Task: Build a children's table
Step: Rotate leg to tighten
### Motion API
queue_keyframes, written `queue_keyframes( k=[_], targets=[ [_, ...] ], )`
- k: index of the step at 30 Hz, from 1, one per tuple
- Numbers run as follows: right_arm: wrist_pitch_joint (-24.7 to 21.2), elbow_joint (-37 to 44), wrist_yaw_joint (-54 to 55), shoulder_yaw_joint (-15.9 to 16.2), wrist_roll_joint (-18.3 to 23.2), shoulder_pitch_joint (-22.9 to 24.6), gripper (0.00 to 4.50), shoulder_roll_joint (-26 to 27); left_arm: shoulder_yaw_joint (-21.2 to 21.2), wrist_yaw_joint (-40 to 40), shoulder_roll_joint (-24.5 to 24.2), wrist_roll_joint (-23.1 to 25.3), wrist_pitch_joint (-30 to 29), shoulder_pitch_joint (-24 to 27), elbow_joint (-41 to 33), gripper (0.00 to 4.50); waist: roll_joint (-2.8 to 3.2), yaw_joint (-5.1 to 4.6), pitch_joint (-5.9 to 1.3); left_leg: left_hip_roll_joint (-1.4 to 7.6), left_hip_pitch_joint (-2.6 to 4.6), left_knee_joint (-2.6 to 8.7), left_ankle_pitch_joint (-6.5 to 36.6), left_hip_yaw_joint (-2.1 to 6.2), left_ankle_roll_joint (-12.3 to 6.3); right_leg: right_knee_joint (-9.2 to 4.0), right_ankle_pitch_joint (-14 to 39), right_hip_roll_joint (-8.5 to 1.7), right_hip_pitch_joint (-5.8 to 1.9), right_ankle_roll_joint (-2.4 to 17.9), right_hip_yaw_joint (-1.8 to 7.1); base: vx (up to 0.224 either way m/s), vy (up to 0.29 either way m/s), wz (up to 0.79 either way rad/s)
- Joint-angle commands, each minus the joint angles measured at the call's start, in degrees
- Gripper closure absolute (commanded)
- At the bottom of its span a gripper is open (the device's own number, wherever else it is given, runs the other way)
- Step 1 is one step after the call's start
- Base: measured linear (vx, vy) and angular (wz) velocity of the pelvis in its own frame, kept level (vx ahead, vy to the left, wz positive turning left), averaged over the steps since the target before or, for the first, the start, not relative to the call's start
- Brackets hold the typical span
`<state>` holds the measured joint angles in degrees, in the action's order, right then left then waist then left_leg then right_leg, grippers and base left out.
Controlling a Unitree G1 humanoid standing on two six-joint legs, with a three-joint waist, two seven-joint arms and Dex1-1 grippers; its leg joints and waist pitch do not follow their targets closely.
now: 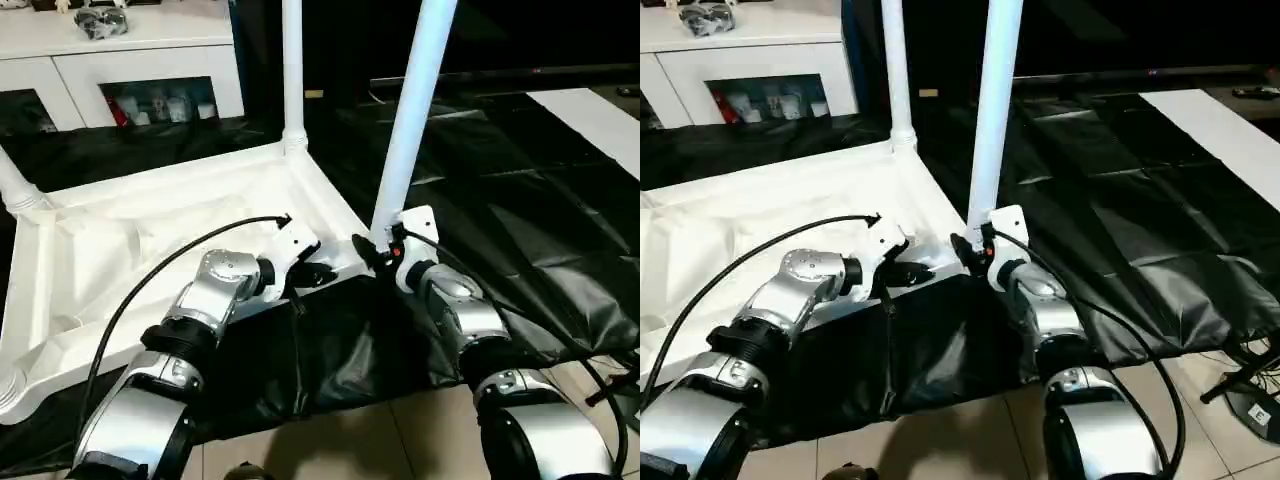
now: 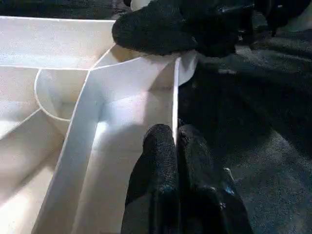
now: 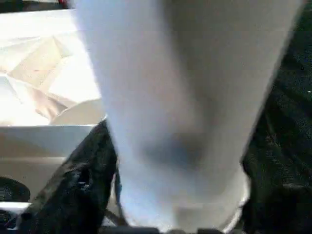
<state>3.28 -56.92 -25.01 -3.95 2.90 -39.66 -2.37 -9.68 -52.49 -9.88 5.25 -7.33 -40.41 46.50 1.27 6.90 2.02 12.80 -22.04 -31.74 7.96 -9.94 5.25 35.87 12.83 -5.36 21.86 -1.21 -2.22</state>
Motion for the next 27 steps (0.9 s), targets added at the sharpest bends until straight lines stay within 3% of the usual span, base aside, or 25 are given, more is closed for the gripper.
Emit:
queue_keyframes(
  k=[1,6,8,12,16,20,24,25,27],
  targets=[
    [-1.16,-2.70,-4.35,4.21,0.18,-0.68,0.69,6.75,-1.91,0.43,5.04,-1.93,1.32,-1.04,-1.47,4.50,-0.42,-0.08,-2.91,0.03,1.03,3.66,17.11,-0.29,-0.19,-5.19,9.21,-2.17,-1.38,11.23,1.27,0.000,0.000,0.00],
    [0.68,-2.90,-10.25,5.15,-0.77,-0.53,0.42,3.05,-2.51,-6.06,2.32,-2.78,3.72,0.96,-3.46,4.50,-0.22,-0.30,-2.92,0.15,0.88,3.80,17.97,-0.17,-0.20,-5.26,10.26,-2.31,-1.52,10.98,1.29,0.000,0.000,0.00],
    [1.78,-2.86,-11.52,5.65,-1.35,-0.47,0.18,1.71,-2.89,-9.07,1.18,-3.30,4.00,1.66,-4.32,4.50,-0.36,-0.29,-3.10,0.16,0.81,3.57,16.00,-0.29,-0.74,-4.93,6.58,-2.15,-1.67,11.80,1.18,0.000,0.000,0.00],
    [3.52,-2.45,-17.77,6.26,-1.67,-0.36,0.18,-0.72,-2.88,-13.94,-1.27,-4.36,4.34,2.24,-5.35,4.50,-0.22,-0.19,-3.40,0.07,0.67,3.00,12.02,-0.51,-2.21,-4.05,-1.02,-1.79,-1.96,13.60,0.98,0.000,0.000,0.00],
    [1.36,0.99,-29.96,7.75,0.29,1.29,0.18,-2.95,-2.54,-17.97,-3.74,-5.12,4.84,2.42,-5.72,4.50,-0.21,-0.05,-3.67,0.04,0.64,2.41,8.89,-0.62,-4.90,-3.42,-8.06,-1.58,-2.17,15.29,0.76,0.000,0.000,0.00],
    [0.10,4.89,-41.10,11.04,0.95,3.63,0.18,-5.43,-2.47,-22.63,-5.80,-5.66,5.03,2.75,-6.30,4.50,-0.25,0.16,-3.57,0.24,0.74,2.43,10.07,-0.63,-6.08,-3.58,-6.78,-1.72,-2.18,16.21,0.66,0.000,0.000,0.00],
    [-1.45,8.44,-48.71,13.62,1.34,5.47,0.18,-7.54,-2.77,-26.66,-7.22,-6.97,4.38,3.02,-7.32,4.50,-0.21,0.52,-3.45,0.38,1.00,2.60,12.28,-0.68,-5.26,-3.85,-3.02,-1.81,-2.02,16.21,0.76,0.000,0.000,0.00],
    [-2.08,9.72,-50.74,14.33,1.31,6.05,0.42,-8.19,-2.95,-27.79,-7.61,-7.30,4.27,3.08,-7.53,4.50,-0.15,0.51,-3.40,0.39,0.94,2.64,12.47,-0.68,-5.12,-3.81,-2.74,-1.86,-1.99,16.27,0.81,0.000,0.000,0.00],
    [-3.02,11.98,-53.74,15.60,1.14,7.01,0.50,-9.43,-3.29,-29.71,-8.14,-7.61,4.23,3.16,-7.80,4.50,-0.21,1.03,-3.37,0.49,1.11,2.74,12.88,-0.66,-4.57,-3.97,-1.39,-1.92,-1.95,15.90,0.88,0.000,0.000,0.00]
  ],
)
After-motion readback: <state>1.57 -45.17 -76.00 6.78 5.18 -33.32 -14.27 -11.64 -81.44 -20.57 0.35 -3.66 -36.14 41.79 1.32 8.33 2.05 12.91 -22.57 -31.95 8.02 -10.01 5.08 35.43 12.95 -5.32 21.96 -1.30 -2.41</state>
